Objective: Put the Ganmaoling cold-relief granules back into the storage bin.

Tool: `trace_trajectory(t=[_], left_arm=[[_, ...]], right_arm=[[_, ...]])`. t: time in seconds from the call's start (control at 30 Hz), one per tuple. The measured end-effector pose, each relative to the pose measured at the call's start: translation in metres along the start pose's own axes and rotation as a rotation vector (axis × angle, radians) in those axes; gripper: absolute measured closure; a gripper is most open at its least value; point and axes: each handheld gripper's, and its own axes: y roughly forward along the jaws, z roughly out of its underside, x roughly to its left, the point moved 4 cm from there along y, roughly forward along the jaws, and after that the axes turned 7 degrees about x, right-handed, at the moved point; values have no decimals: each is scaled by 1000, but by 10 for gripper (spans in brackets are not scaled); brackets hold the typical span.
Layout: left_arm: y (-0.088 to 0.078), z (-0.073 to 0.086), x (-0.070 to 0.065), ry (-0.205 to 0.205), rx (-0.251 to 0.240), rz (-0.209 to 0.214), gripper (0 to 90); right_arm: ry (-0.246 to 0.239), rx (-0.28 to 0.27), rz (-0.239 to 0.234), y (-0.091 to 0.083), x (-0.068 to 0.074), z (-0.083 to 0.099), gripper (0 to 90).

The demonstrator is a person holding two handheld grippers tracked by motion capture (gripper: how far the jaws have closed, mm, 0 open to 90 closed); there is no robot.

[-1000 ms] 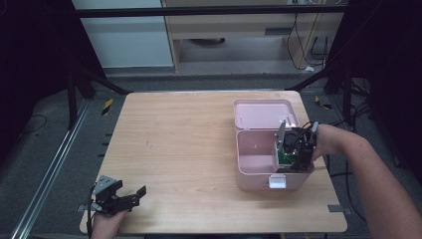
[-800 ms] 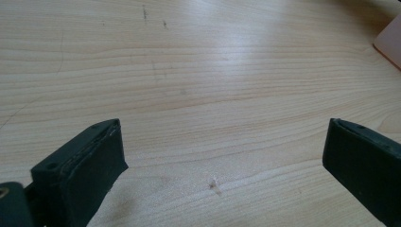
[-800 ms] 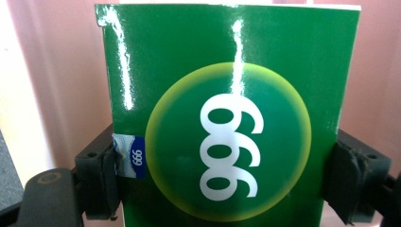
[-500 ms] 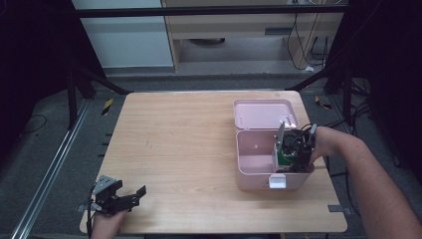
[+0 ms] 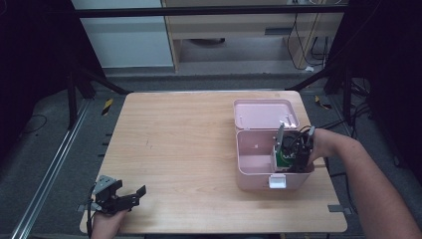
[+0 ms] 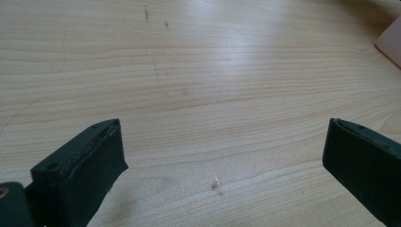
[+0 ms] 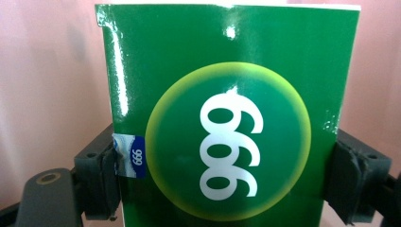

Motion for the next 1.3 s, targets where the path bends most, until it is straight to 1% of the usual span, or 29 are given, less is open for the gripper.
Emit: trace_trajectory(t=[0.17,0.23,0.43,0.47,0.57,0.63,0.83,0.93,1.0,1.03,1.07,1.1,1.13,1.17,1.2,1.23,1.27,1.3], left_arm=[[0,0,0,1,-1,1,0],[0,0,0,1,0,0,0],[0,0,0,0,-2,-4,0],[0,0,0,-1,-4,-4,0],[0,-1,0,-1,-7,-4,0],[-1,-1,0,-2,-9,-1,0],[-1,-1,1,-4,-11,-2,0],[-1,-1,0,-4,-11,-1,0],[-1,-1,1,-5,-10,-1,0],[-1,-1,1,-5,-10,-1,0],[-1,-1,0,-4,-10,1,0],[-1,-1,0,-4,-10,1,0],[-1,-1,0,-2,-10,3,0],[-1,-1,0,-1,-10,4,0],[-1,-1,-1,0,-9,4,0],[-1,-1,-1,0,-9,4,0],[-1,-1,-1,1,-10,5,0],[-1,-1,-1,1,-10,5,0]], right_arm=[[1,1,-6,3,0,1,161],[-6,1,-4,4,0,1,160],[7,-3,-15,3,-1,0,142],[18,-18,-30,3,-1,-1,106],[24,-17,-34,0,-2,-1,81],[19,-9,-25,1,-2,-1,90],[15,-15,-25,1,-1,-1,77],[27,-36,-10,-8,-2,0,75],[40,-67,8,-20,-2,1,70],[40,-67,8,-20,-2,1,70],[59,-83,25,-33,-2,3,44],[59,-83,25,-33,-2,3,44],[87,-90,31,-39,-2,5,30],[128,-119,45,-52,0,7,16],[144,-127,41,-58,1,8,5],[144,-127,41,-58,1,8,5],[178,-149,51,-66,3,11,4],[194,-157,55,-69,4,13,3]])
